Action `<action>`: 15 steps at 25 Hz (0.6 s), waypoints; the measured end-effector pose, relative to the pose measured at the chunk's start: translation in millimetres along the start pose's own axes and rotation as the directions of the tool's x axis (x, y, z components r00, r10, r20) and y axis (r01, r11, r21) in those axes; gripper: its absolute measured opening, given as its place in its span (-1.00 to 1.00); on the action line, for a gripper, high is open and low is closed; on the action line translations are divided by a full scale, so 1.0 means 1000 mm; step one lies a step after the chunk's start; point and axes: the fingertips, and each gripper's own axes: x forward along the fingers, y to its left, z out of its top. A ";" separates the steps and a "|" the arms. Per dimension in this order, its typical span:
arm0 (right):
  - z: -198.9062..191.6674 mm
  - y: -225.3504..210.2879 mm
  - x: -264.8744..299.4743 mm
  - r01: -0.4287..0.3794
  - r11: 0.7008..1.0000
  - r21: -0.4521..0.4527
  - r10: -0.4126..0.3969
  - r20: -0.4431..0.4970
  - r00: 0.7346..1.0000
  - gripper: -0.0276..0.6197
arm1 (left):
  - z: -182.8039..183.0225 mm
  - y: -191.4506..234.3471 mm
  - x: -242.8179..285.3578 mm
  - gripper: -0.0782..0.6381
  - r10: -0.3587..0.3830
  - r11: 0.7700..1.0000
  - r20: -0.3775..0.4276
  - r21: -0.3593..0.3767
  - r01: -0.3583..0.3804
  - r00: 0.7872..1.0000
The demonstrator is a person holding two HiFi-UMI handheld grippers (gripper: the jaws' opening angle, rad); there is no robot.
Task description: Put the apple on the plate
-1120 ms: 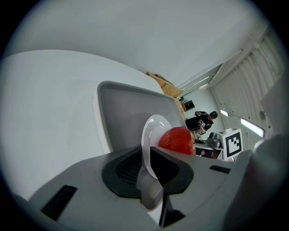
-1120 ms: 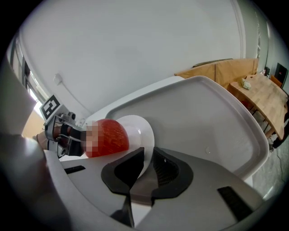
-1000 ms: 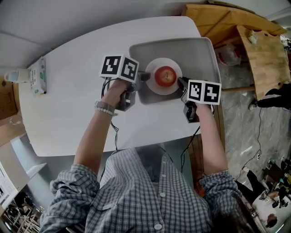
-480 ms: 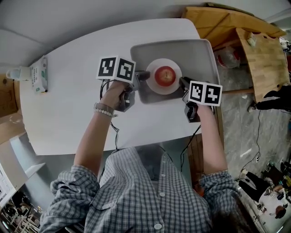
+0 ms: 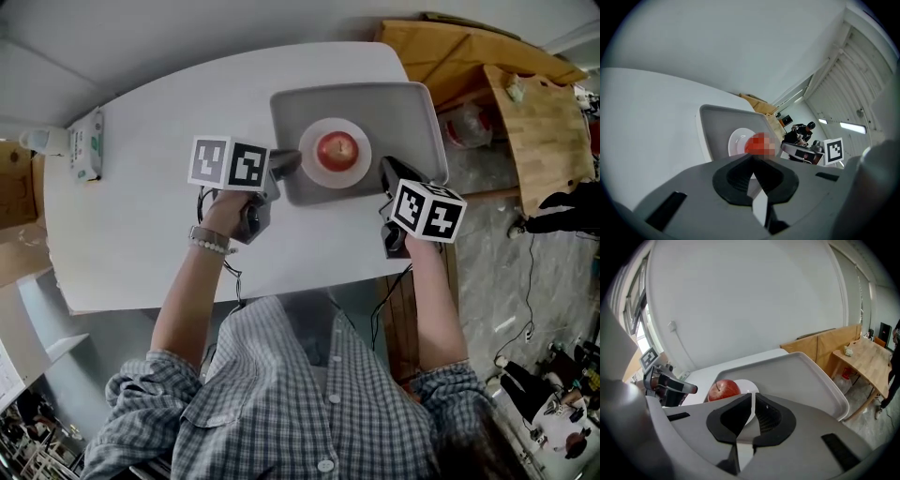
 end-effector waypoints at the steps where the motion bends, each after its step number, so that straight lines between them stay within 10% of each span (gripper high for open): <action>1: 0.002 0.003 -0.006 -0.005 1.000 -0.011 0.005 0.018 1.000 -0.80 | 0.000 -0.003 -0.004 -0.76 0.008 1.000 0.009 0.022 -0.008 1.000; 15: 0.026 0.045 -0.102 -0.029 0.981 -0.191 0.076 0.244 0.967 -0.82 | -0.009 -0.074 -0.060 -0.76 0.126 0.905 0.216 0.374 -0.202 0.968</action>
